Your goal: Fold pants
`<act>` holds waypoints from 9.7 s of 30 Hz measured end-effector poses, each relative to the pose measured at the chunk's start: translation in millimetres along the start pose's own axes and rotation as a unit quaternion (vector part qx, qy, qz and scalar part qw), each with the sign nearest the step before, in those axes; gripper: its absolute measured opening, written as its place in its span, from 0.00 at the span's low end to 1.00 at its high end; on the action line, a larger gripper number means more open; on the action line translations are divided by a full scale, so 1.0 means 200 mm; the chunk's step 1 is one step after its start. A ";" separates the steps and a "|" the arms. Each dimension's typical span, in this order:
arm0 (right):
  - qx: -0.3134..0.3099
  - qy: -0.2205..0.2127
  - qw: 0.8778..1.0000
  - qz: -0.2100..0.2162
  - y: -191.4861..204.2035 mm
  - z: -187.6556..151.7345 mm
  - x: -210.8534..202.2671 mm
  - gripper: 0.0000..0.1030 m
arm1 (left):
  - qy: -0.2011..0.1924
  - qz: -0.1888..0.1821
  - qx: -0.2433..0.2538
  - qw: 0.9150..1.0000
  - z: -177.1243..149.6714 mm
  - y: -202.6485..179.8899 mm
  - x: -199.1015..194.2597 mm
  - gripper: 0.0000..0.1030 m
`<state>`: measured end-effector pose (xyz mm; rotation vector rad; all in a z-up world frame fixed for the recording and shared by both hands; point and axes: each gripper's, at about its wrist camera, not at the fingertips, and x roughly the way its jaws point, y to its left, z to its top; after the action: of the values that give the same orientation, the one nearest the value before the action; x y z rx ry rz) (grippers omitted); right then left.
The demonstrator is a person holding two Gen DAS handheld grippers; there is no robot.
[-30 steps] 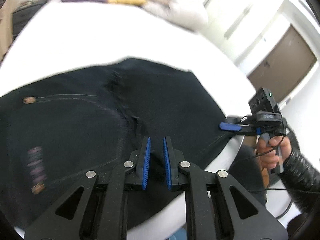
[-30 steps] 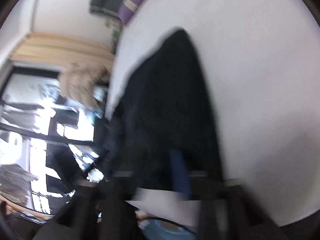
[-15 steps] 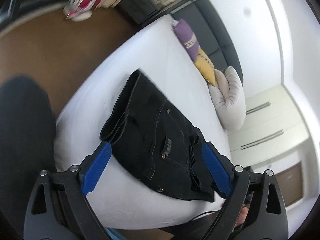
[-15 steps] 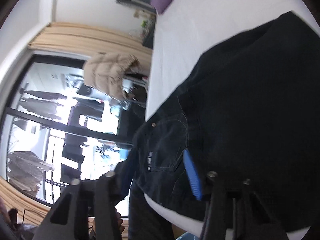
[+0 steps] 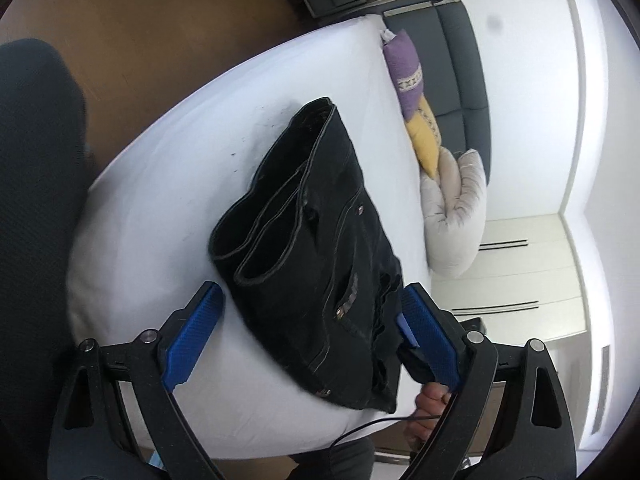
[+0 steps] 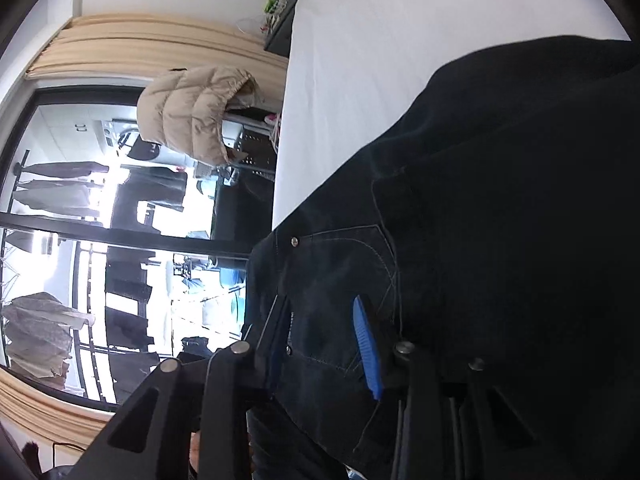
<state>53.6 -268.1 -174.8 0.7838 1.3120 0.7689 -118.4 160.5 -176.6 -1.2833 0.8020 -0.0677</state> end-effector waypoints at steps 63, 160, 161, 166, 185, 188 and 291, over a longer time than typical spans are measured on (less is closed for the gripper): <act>-0.150 0.049 0.974 -0.163 0.38 0.01 -0.21 0.16 | 0.089 0.049 0.554 0.827 -0.90 -1.26 0.85 0.17; 0.030 -0.194 0.974 -0.115 -0.44 -0.46 -1.09 0.62 | 0.180 0.057 0.543 0.818 -0.94 -1.10 1.13 0.22; 0.021 -0.220 0.969 -0.113 -0.41 -0.48 -1.17 0.70 | 0.154 0.050 0.532 0.831 -0.88 -1.13 1.08 0.24; 0.035 -0.199 0.970 -0.132 -0.46 -0.38 -1.24 0.71 | 0.127 0.073 0.475 0.868 -0.65 -1.10 1.12 0.94; 0.077 -0.093 0.990 -0.079 -0.72 -0.20 -0.98 0.30 | 0.317 0.023 0.276 0.907 -0.44 -0.90 1.57 0.34; 0.054 -0.103 0.988 -0.097 -0.64 -0.21 -0.98 0.23 | 0.316 0.019 0.276 0.908 -0.43 -0.90 1.57 0.24; -0.232 -0.317 0.825 -0.405 0.99 -0.80 -0.54 1.00 | -0.119 0.305 0.444 0.834 -0.41 -1.20 0.45 1.00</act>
<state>-125.4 -245.0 34.4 0.0134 0.6754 0.0781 -8.3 -25.5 -17.5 -0.1131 0.7838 0.2133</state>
